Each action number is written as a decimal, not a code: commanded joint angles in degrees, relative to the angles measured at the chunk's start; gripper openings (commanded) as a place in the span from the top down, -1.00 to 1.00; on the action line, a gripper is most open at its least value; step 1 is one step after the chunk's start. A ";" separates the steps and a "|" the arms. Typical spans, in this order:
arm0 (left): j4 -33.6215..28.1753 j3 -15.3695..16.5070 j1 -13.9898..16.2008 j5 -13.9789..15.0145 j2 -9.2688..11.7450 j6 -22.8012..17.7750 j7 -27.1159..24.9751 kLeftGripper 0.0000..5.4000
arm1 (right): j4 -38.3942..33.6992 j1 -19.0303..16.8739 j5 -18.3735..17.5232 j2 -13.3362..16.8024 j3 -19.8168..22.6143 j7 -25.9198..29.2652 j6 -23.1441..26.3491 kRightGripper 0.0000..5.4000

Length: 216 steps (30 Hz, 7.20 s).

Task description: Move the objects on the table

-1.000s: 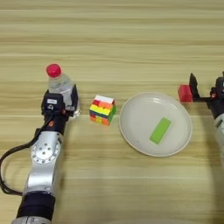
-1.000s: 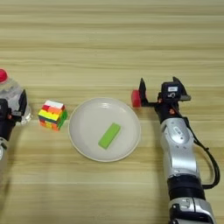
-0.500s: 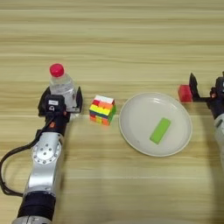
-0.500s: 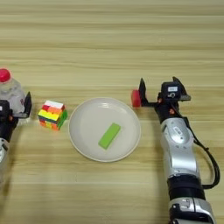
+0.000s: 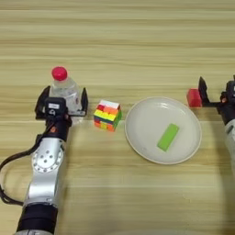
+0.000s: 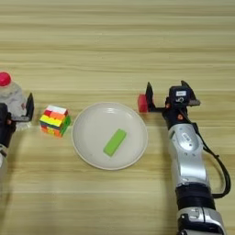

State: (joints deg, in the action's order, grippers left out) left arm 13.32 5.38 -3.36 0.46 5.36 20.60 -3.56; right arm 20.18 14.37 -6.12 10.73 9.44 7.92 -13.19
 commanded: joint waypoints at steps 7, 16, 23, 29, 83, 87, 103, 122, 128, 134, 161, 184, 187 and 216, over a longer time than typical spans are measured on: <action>-4.11 0.42 -0.15 0.63 -0.14 1.08 0.52 -0.99 | -0.06 0.48 -0.10 0.17 0.23 -0.01 -0.42 -1.00; -11.79 -0.26 1.97 2.69 -0.64 6.46 -0.90 -0.99 | -0.25 0.28 -0.08 0.13 0.18 0.00 -0.27 -1.00; -18.03 -1.12 4.00 3.58 -0.63 7.13 -2.05 -0.99 | -0.01 0.30 -0.02 0.05 0.15 -0.06 -0.43 -1.00; -27.80 -6.17 8.52 0.68 -0.47 4.14 -3.41 -0.99 | 0.06 0.32 0.00 0.01 0.11 -0.06 -0.46 -1.00; 2.29 -12.79 3.24 -4.15 -5.71 9.09 -0.94 -0.99 | 0.27 0.65 -0.04 -0.15 -0.16 0.19 -0.43 -1.00; 3.66 -12.37 3.01 -4.00 -5.75 9.27 -0.98 -0.99 | 0.37 0.69 -0.03 -0.16 -0.18 0.20 -0.50 -1.00; 11.22 -11.67 0.50 -3.61 -6.22 11.02 -1.12 -0.99 | -0.12 0.43 -0.01 -0.19 -0.13 0.03 -0.39 -1.00; 15.03 -10.35 -0.62 -3.33 -6.33 12.39 -1.21 -0.99 | 0.02 0.52 -0.04 -0.20 -0.14 0.11 -0.44 -1.00; 15.97 -10.27 -0.96 -3.43 -6.52 12.56 -1.23 -0.99 | 0.15 0.58 -0.06 -0.11 -0.11 0.22 -0.47 -1.00; 16.98 -10.14 -1.33 -3.40 -6.55 12.87 -1.27 -0.99 | 0.28 0.65 -0.02 -0.11 -0.10 0.18 -0.48 -1.00; 17.40 -10.20 -1.54 -2.64 -6.79 13.47 -3.29 -0.23 | 0.32 0.75 0.03 -0.18 -0.11 0.02 -0.45 -1.00; 1.39 -15.24 -2.16 -4.16 -7.49 6.81 -4.69 -0.23 | 0.01 0.31 0.05 -0.50 -0.17 -0.05 -0.50 -1.00; 1.85 -17.21 -2.83 -4.78 -8.36 6.06 -5.12 -0.23 | -0.16 0.15 0.04 -0.53 -0.16 -0.07 -0.47 -1.00; 15.32 -27.05 -7.38 -4.93 -11.78 6.87 -7.14 -0.23 | -0.67 -0.49 0.23 -1.17 -0.18 -0.58 -0.48 -1.00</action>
State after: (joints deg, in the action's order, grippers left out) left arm 26.89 -20.88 -9.82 -4.15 -2.21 27.42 -10.42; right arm 20.11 14.09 -6.06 9.70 9.32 7.68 -13.29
